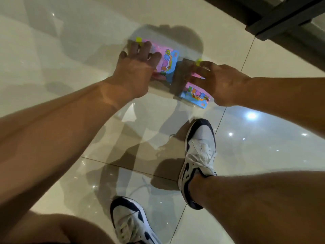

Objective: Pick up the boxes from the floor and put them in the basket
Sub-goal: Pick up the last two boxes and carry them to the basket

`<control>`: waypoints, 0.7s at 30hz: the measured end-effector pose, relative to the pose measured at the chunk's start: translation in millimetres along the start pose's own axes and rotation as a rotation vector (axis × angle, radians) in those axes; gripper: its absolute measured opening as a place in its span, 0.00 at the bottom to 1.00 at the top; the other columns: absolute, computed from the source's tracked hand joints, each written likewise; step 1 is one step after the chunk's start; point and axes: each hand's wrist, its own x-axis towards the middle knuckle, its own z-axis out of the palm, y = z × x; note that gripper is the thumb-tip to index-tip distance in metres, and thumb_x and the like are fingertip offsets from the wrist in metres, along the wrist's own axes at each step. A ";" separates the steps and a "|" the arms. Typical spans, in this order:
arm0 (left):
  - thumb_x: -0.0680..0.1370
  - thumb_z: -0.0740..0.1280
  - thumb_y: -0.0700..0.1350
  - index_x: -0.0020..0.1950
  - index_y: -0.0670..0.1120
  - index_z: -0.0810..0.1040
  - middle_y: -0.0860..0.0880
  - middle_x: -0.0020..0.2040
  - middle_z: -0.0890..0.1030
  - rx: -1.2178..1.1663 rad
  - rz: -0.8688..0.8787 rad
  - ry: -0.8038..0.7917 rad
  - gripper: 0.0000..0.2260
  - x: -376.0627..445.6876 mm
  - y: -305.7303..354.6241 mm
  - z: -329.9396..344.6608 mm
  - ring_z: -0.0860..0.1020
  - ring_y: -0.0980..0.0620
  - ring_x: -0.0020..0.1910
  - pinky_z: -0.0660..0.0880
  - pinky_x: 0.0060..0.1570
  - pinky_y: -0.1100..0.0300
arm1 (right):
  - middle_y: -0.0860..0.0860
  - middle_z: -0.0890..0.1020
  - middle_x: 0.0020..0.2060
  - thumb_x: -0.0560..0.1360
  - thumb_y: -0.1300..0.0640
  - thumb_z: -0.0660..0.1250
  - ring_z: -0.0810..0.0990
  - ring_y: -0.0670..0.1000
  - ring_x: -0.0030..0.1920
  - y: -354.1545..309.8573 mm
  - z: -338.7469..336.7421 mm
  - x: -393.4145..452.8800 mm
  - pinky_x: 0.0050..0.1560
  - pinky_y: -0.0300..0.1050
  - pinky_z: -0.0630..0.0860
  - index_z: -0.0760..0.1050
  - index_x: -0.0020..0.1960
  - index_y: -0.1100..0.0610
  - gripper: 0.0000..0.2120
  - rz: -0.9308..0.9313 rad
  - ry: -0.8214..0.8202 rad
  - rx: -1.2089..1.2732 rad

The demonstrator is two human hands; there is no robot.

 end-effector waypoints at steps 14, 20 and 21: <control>0.70 0.72 0.51 0.62 0.43 0.68 0.35 0.62 0.74 0.106 -0.105 0.077 0.25 -4.8 -1.0 29.4 0.75 0.34 0.57 0.75 0.47 0.44 | 0.54 0.72 0.63 0.60 0.38 0.78 0.74 0.59 0.59 -10.5 51.4 -49.1 0.47 0.54 0.74 0.47 0.80 0.53 0.59 0.395 -0.101 0.073; 0.65 0.66 0.67 0.69 0.49 0.65 0.41 0.57 0.72 -0.289 -0.289 -0.095 0.38 -23.4 5.4 -20.3 0.73 0.37 0.55 0.76 0.53 0.45 | 0.54 0.73 0.55 0.58 0.42 0.77 0.76 0.58 0.54 -11.4 43.7 -40.3 0.45 0.53 0.79 0.48 0.76 0.50 0.57 0.462 -0.167 0.373; 0.64 0.65 0.68 0.69 0.50 0.65 0.42 0.57 0.71 -0.402 -0.330 -0.127 0.39 -30.8 5.4 -38.3 0.73 0.38 0.56 0.75 0.54 0.48 | 0.53 0.73 0.54 0.58 0.40 0.77 0.76 0.59 0.54 -10.1 38.8 -39.5 0.46 0.53 0.79 0.48 0.76 0.49 0.57 0.467 -0.193 0.448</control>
